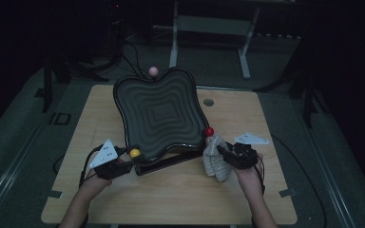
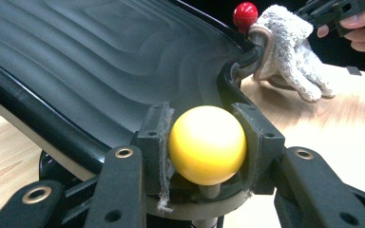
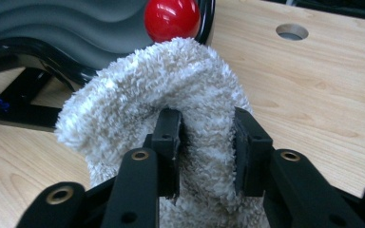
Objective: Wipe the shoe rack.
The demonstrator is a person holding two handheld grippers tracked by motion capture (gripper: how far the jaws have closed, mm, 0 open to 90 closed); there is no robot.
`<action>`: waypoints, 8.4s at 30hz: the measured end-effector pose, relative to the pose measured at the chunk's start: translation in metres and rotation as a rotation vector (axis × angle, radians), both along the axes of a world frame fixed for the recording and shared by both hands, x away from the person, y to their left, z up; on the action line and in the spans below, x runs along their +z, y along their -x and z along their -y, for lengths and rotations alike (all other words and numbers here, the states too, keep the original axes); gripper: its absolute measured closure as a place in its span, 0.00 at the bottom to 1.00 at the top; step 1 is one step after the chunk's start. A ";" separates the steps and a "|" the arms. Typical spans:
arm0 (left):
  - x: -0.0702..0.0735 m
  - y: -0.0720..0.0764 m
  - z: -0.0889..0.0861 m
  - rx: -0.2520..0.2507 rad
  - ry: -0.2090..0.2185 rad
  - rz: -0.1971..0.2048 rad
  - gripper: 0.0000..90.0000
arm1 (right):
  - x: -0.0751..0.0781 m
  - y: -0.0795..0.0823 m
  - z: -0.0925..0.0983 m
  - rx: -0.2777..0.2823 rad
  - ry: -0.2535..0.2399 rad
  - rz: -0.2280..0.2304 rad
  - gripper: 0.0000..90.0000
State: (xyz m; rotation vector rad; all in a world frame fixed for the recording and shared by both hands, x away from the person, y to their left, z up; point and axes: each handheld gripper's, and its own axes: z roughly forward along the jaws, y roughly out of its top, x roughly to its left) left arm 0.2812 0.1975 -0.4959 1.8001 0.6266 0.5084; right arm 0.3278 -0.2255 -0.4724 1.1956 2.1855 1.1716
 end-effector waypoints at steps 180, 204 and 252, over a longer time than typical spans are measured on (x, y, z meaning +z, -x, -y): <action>-0.002 0.005 0.004 0.016 0.018 0.003 0.65 | -0.075 0.023 -0.173 0.161 0.140 0.050 0.83; -0.004 0.008 0.006 0.022 0.050 0.001 0.65 | -0.072 -0.015 -0.090 -0.020 0.163 0.015 0.79; 0.000 0.011 0.011 0.010 0.033 -0.020 0.65 | -0.071 0.052 -0.219 0.341 -0.081 0.024 0.66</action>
